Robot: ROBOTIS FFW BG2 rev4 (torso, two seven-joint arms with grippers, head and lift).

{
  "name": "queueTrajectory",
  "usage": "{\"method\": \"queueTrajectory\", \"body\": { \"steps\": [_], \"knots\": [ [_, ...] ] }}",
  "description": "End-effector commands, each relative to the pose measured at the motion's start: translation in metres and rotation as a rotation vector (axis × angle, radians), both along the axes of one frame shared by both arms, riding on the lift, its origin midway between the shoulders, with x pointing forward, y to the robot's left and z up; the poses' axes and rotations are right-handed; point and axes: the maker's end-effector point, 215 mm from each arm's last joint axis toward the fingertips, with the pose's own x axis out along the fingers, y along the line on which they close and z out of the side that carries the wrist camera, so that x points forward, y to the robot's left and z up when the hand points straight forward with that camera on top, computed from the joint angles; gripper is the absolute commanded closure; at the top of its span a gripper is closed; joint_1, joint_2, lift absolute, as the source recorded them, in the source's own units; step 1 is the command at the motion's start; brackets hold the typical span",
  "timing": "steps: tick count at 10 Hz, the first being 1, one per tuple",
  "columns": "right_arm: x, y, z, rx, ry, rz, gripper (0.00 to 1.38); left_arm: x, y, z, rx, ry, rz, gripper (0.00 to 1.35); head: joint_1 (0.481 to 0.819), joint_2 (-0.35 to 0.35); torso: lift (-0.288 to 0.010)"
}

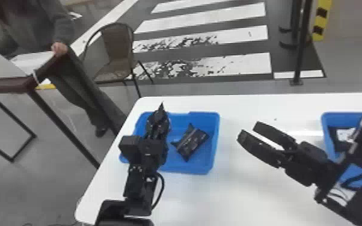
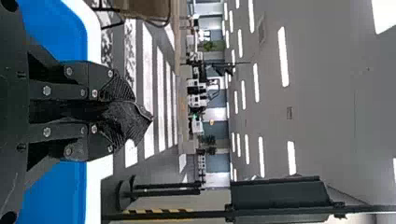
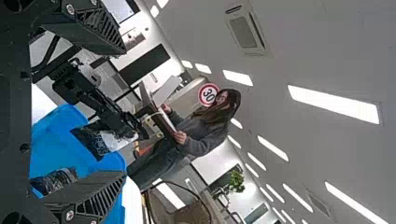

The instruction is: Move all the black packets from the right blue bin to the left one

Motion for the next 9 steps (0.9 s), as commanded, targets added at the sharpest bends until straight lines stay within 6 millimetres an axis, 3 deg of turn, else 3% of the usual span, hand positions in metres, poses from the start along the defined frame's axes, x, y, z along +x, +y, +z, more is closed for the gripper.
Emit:
{"method": "queueTrajectory", "body": {
  "steps": [1,2,3,6,9],
  "knots": [
    [0.013,-0.021,0.002,-0.028,-0.027,-0.053,0.11,-0.008,0.004,0.005,0.015,-0.034,0.001,0.04,0.695,0.350,-0.140],
    [0.022,-0.040,0.007,-0.056,-0.053,-0.109,0.11,-0.017,-0.002,0.012,-0.027,-0.075,-0.033,0.00,0.695,0.350,-0.140],
    [0.030,-0.064,0.012,-0.119,-0.082,-0.177,0.11,-0.028,-0.011,0.038,-0.043,-0.167,-0.080,0.11,0.695,0.350,-0.140],
    [0.049,-0.108,0.025,-0.198,-0.143,-0.287,0.11,-0.084,-0.058,0.101,-0.150,-0.237,-0.169,0.16,0.695,0.280,-0.140],
    [0.055,-0.131,0.019,-0.254,-0.144,-0.360,0.10,-0.124,-0.087,0.125,-0.224,-0.231,-0.225,0.15,0.695,0.213,-0.140]
  ]
}}
